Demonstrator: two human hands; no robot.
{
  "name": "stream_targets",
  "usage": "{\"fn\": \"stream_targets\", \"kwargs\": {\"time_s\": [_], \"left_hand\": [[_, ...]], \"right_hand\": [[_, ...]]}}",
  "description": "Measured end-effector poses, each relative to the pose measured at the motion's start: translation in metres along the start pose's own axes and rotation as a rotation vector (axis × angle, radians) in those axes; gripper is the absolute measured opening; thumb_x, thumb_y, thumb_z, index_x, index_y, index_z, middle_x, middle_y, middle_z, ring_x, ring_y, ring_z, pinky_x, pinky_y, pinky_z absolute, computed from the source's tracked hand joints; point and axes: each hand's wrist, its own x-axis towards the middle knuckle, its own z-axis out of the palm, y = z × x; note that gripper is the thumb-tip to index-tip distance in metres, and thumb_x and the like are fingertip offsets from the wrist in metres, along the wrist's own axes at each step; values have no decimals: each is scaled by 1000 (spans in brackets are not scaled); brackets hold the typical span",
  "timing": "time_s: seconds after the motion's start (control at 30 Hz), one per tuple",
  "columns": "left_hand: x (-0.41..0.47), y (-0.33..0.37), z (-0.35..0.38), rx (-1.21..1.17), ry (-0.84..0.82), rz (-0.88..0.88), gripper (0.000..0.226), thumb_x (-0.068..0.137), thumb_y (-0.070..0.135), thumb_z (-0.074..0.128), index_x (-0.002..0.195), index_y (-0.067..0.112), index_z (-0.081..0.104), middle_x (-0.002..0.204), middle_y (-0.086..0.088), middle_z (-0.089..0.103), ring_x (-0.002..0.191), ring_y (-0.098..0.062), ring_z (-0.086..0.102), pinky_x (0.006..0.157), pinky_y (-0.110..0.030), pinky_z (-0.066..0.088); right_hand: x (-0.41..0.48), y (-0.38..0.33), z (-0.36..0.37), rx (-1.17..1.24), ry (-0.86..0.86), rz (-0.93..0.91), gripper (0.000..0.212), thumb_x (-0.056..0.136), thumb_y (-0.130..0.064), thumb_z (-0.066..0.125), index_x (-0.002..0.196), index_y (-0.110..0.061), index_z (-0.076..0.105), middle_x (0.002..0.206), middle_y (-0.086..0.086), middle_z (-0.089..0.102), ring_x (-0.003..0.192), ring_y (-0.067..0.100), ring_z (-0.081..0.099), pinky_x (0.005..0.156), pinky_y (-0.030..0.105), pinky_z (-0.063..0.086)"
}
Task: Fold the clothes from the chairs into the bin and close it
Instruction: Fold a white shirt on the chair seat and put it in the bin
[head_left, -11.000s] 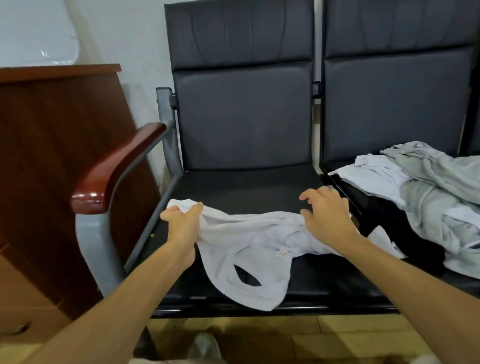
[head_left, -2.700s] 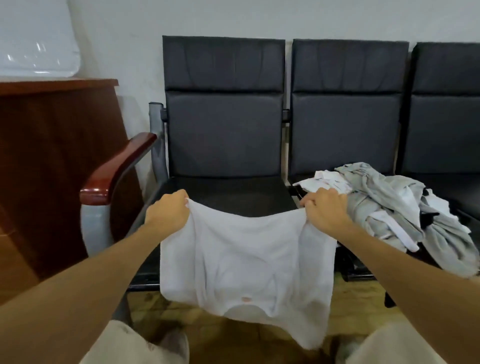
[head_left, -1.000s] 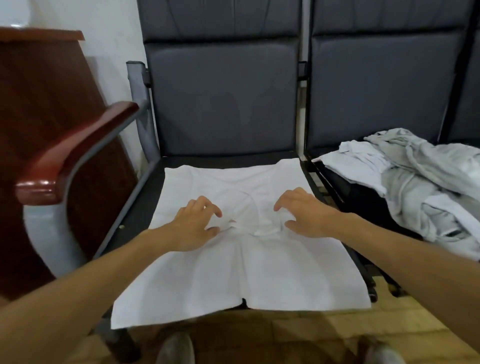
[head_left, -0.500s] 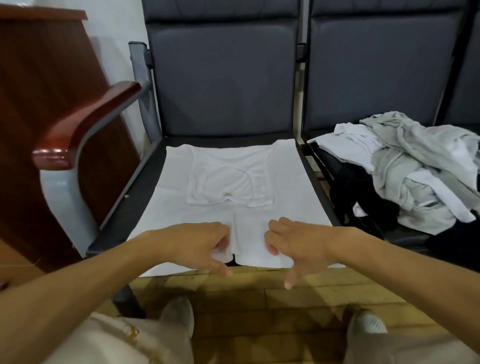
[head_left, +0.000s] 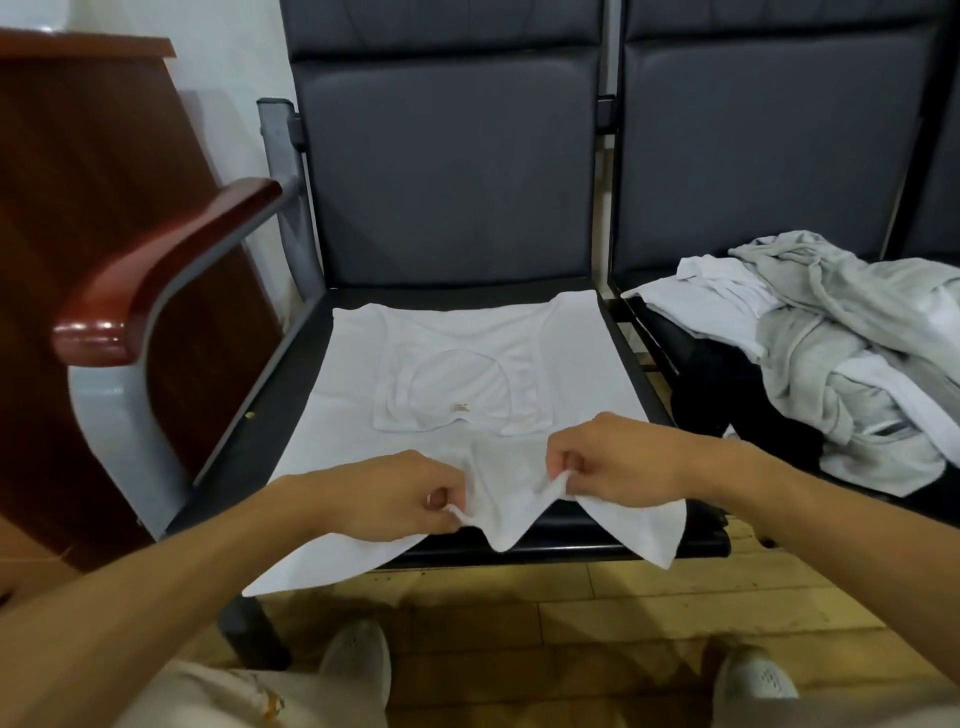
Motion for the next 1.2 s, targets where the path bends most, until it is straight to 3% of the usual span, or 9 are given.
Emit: {"fn": "stream_targets", "kwargs": {"time_s": [0.17, 0.3, 0.43, 0.53, 0.7, 0.83, 0.93, 1.03, 1.2], "left_hand": [[0, -5, -8, -350, 217, -156, 19, 101, 22, 44, 87, 11, 47, 77, 2, 48, 69, -12, 44, 69, -22, 38], [4, -16, -8, -481, 373, -263, 21, 103, 23, 39, 110, 11, 55, 109, -6, 61, 105, -25, 57, 90, -31, 45], [2, -23, -10, -367, 417, -262, 27, 94, 44, 54, 111, 24, 49, 106, 13, 54, 99, -10, 54, 80, -21, 41], [-4, -36, -9, -174, 406, -243, 33, 93, 37, 60, 121, 25, 46, 116, 6, 58, 100, -13, 55, 82, -21, 42], [-11, -49, -10, 8, 529, -416, 21, 98, 31, 51, 117, 23, 48, 109, 0, 60, 89, -19, 57, 76, -33, 48], [-22, -58, -20, 3, 667, -601, 25, 93, 40, 57, 92, 15, 60, 84, -1, 60, 74, -19, 58, 63, -33, 47], [-30, -65, -24, -166, 811, -597, 33, 90, 38, 64, 76, 9, 63, 69, -4, 59, 64, -17, 55, 59, -32, 43], [-31, -60, -22, -503, 874, -494, 30, 86, 31, 71, 83, 1, 67, 74, -8, 62, 68, -19, 55, 61, -30, 42], [-26, -41, -24, -937, 795, -308, 23, 85, 29, 69, 99, 10, 69, 101, -6, 71, 96, -24, 66, 89, -42, 53]], "right_hand": [[7, 14, -3, 362, 108, 202, 28, 100, -8, 34, 83, -27, 46, 86, -11, 50, 79, 7, 47, 68, 18, 37], [18, 17, -1, 594, 236, 303, 21, 99, -34, 48, 91, -17, 55, 98, -1, 62, 90, 15, 58, 82, 29, 46], [28, 25, -7, 685, 505, 331, 38, 98, -31, 52, 65, -15, 42, 68, -3, 48, 64, 12, 46, 59, 24, 36], [35, 34, -5, 758, 669, 405, 46, 97, -27, 55, 58, -18, 31, 59, -2, 33, 57, 13, 33, 53, 27, 25], [42, 51, -8, 917, 914, 569, 30, 95, -23, 55, 75, -1, 62, 75, 6, 53, 74, 20, 48, 67, 30, 39], [48, 56, -12, 992, 1011, 651, 17, 93, -14, 51, 92, -13, 68, 98, 6, 65, 95, 25, 59, 84, 35, 50], [48, 55, -11, 925, 1023, 676, 26, 93, -6, 46, 105, -16, 67, 116, 6, 63, 105, 24, 56, 83, 30, 44], [45, 51, -11, 797, 957, 644, 33, 92, 3, 40, 103, -15, 66, 124, 8, 60, 115, 26, 54, 90, 29, 44], [30, 51, -15, 429, 844, 579, 20, 95, -11, 45, 94, -12, 65, 97, 7, 64, 95, 28, 59, 75, 30, 44]]}}
